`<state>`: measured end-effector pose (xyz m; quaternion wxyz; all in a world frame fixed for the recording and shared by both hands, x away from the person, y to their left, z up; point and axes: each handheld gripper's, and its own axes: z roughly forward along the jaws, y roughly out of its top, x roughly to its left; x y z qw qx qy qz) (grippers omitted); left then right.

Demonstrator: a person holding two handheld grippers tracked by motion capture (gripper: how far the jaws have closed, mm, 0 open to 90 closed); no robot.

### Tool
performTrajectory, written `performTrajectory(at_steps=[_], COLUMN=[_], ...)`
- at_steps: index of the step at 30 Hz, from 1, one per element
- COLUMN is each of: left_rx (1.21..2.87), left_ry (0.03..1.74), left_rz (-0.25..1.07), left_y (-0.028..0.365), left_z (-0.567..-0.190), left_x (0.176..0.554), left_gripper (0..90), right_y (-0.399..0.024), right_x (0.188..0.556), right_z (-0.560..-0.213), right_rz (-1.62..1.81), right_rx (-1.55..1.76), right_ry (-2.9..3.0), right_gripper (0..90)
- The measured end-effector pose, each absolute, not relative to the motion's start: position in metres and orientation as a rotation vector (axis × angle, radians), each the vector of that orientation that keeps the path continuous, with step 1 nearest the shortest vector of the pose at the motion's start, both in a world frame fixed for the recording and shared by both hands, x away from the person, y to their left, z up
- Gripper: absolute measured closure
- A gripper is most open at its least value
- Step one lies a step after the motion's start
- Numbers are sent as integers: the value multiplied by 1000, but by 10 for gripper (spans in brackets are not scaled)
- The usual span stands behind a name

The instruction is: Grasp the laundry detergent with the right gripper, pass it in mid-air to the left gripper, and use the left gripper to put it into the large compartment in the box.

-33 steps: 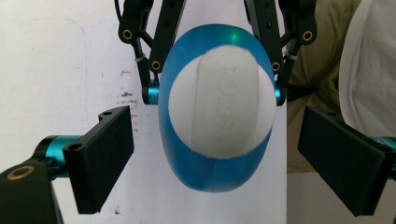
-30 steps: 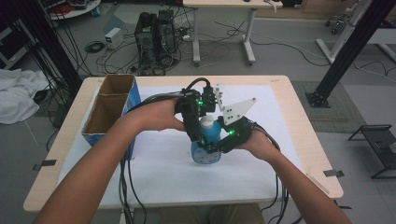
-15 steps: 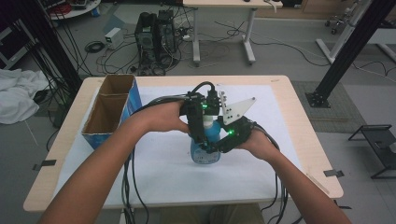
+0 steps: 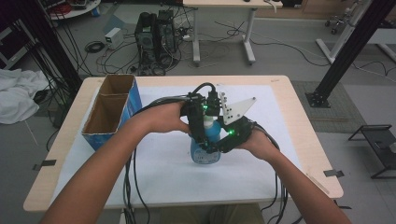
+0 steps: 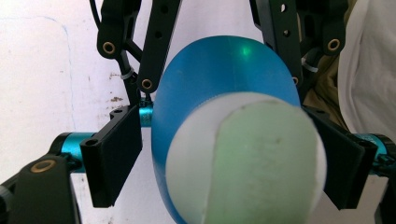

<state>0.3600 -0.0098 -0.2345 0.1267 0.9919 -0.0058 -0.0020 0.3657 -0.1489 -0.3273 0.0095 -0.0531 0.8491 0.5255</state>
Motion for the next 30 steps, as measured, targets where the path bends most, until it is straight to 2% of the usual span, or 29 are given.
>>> performTrajectory(at_steps=[3, 4, 13, 15, 26, 28, 30], left_rx=[2884, 2888, 2888, 2889, 2884, 2884, 2883], left_ry=[-19, -29, -17, -20, -17, -36, -38], left_rz=[-11, 0, 8, 7, 6, 6, 4], left_y=[-9, -9, -10, -10, -10, -10, -10], left_z=[-235, -234, -234, -234, -233, -233, -233], left_x=[361, 360, 361, 361, 361, 360, 360], left_gripper=[179, 213, 216, 254, 255, 300, 300], right_y=[-150, -150, -150, -149, -149, -149, -149], right_x=[366, 366, 366, 365, 365, 365, 365], right_z=[-326, -326, -326, -327, -327, -328, -327], right_rz=[1624, 1623, 1616, 1641, 1638, 1635, 1636], right_rx=[-165, -163, -163, -159, -157, -153, -153], right_ry=[2669, 2674, 2671, 2656, 2657, 2660, 2659], right_gripper=[434, 433, 434, 433, 433, 433, 433])
